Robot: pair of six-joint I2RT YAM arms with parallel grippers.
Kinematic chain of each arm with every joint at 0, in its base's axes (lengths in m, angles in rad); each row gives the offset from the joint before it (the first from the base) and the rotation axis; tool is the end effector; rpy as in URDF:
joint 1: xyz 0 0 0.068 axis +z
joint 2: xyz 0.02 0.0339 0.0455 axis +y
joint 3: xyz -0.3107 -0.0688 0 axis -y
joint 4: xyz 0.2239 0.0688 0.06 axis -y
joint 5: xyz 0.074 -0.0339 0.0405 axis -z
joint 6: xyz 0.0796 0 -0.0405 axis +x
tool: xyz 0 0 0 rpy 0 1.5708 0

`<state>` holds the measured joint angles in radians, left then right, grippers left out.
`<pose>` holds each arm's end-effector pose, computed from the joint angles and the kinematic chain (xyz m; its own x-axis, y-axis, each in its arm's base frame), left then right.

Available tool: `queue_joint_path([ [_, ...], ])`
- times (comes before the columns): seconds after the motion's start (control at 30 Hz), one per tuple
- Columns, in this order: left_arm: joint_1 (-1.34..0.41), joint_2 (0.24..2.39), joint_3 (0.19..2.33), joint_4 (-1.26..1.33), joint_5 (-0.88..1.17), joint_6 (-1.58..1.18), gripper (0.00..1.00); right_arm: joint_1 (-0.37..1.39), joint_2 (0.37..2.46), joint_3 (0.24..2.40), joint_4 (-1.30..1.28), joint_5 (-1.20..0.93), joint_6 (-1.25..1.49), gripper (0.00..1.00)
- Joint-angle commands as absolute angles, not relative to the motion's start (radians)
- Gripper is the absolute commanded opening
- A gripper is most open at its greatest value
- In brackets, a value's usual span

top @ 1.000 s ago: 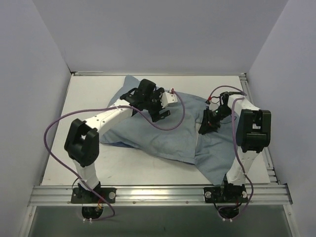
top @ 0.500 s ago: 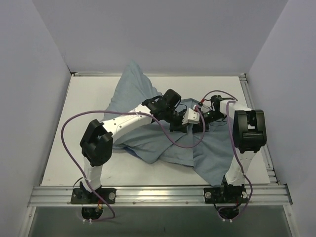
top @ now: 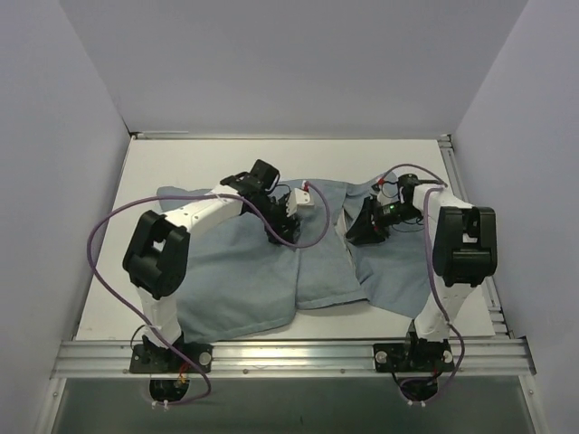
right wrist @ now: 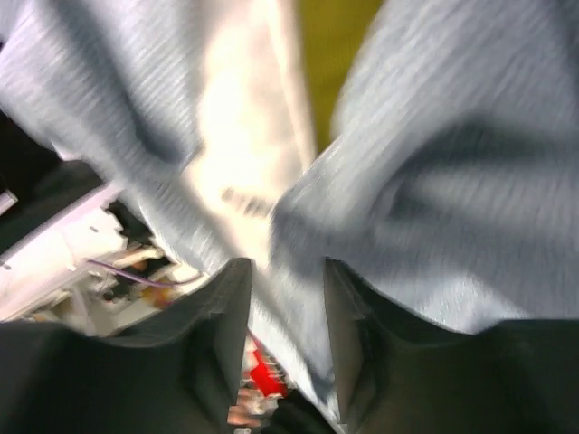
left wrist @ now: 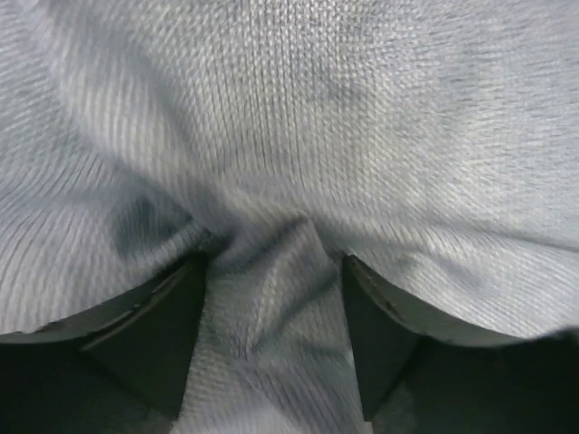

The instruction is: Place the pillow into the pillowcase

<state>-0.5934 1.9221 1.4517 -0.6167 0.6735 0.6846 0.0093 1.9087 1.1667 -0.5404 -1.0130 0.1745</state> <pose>0.3180 -0.2744 0.2366 -0.1401 0.6907 -0.7094 0.9890 0.0633 -0.1337 0.3610 0.0709 0.1882 -0.9868 0.0827 -0.1389 -0.0760 0.5206 0.8504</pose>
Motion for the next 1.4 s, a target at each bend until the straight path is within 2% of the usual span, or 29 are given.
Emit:
queue_joint_path([
  [0.0,-0.558,1.743,1.428,-0.606,0.681,0.646,0.71,0.003,1.747,1.236,-0.732,-0.993,0.010,0.39],
  [0.07,-0.542,1.645,1.388,-0.601,0.672,0.603,0.75,0.012,1.674,1.247,-0.761,-0.953,-0.020,0.53],
  [0.13,-0.534,1.559,1.359,-0.588,0.651,0.571,0.87,0.053,1.643,1.273,-0.787,-0.904,-0.040,0.58],
  [0.17,-0.529,1.537,1.330,-0.588,0.622,0.546,0.89,0.099,1.643,1.279,-0.790,-0.876,-0.040,0.59],
  [0.3,-0.453,1.445,1.278,-0.587,0.572,0.471,0.90,0.194,1.698,1.327,-0.778,-0.692,-0.018,0.56],
  [0.47,-0.330,1.349,1.215,-0.591,0.554,0.359,0.90,0.256,1.827,1.425,-0.779,-0.601,0.000,0.54],
  [0.53,-0.287,1.301,1.155,-0.598,0.520,0.347,0.91,0.267,1.856,1.442,-0.781,-0.607,0.000,0.44],
  [0.57,-0.279,1.289,1.132,-0.609,0.508,0.347,0.91,0.265,1.859,1.450,-0.784,-0.614,-0.006,0.22],
  [0.63,-0.268,1.263,1.065,-0.621,0.454,0.356,0.91,0.259,1.829,1.450,-0.820,-0.632,-0.035,0.04],
  [0.67,-0.262,1.258,1.042,-0.621,0.440,0.360,0.91,0.249,1.806,1.444,-0.839,-0.644,-0.057,0.00],
  [0.73,-0.259,1.261,0.990,-0.623,0.399,0.365,0.90,0.212,1.716,1.398,-0.908,-0.670,-0.130,0.00],
  [0.83,-0.245,1.279,0.966,-0.627,0.364,0.353,0.88,0.022,1.591,1.281,-0.995,-0.683,-0.236,0.00],
  [0.97,-0.250,1.321,0.954,-0.644,0.359,0.353,0.87,0.003,1.575,1.166,-1.034,-0.574,-0.345,0.00],
  [1.1,-0.265,1.501,0.966,-0.591,0.342,0.351,0.79,0.090,1.733,1.118,-0.955,-0.559,-0.304,0.00],
  [1.13,-0.264,1.543,0.977,-0.571,0.333,0.341,0.73,0.106,1.771,1.109,-0.928,-0.543,-0.282,0.00],
  [1.2,-0.262,1.686,1.055,-0.525,0.290,0.344,0.68,0.118,1.900,1.158,-0.905,-0.522,-0.259,0.00],
  [1.27,-0.256,1.793,1.189,-0.508,0.255,0.356,0.57,0.103,1.959,1.219,-0.865,-0.511,-0.212,0.00],
  [1.37,-0.236,1.977,1.378,-0.528,0.218,0.344,0.49,0.104,2.031,1.340,-0.848,-0.465,-0.175,0.00],
])
